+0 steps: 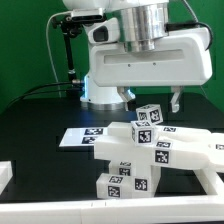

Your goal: Assemble chair

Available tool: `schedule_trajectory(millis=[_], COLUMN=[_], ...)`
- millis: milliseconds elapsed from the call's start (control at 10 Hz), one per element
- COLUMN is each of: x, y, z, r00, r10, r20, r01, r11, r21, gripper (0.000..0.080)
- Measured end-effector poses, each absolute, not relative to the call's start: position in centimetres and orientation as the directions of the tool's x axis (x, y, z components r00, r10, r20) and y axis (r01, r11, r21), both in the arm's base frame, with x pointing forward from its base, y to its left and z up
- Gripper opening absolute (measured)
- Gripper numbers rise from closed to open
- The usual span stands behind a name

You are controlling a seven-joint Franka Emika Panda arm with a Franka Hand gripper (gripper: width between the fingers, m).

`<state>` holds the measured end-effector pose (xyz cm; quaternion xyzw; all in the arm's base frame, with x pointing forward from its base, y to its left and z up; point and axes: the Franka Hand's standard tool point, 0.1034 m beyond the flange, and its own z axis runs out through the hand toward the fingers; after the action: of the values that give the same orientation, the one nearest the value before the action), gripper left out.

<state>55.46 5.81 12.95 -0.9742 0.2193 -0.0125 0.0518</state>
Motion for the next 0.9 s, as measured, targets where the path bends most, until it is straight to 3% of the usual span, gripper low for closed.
schedule_trajectory(millis=[300, 600, 800, 900], x=[55.2, 55.9, 55.8, 55.8], y=[5.4, 5.7, 5.6, 5.6], z=[13.1, 12.2, 12.1, 12.1], r00=[0.971, 0.973, 0.971, 0.974], r10=[-0.233, 0.190, 0.199, 0.184], r20=[0.047, 0.128, 0.131, 0.131], r01=[-0.227, 0.196, 0.204, 0.189], r11=[-0.968, -0.980, -0.979, -0.982], r21=[-0.103, -0.030, -0.026, -0.028], gripper=[0.0649, 0.0649, 0.0649, 0.0525])
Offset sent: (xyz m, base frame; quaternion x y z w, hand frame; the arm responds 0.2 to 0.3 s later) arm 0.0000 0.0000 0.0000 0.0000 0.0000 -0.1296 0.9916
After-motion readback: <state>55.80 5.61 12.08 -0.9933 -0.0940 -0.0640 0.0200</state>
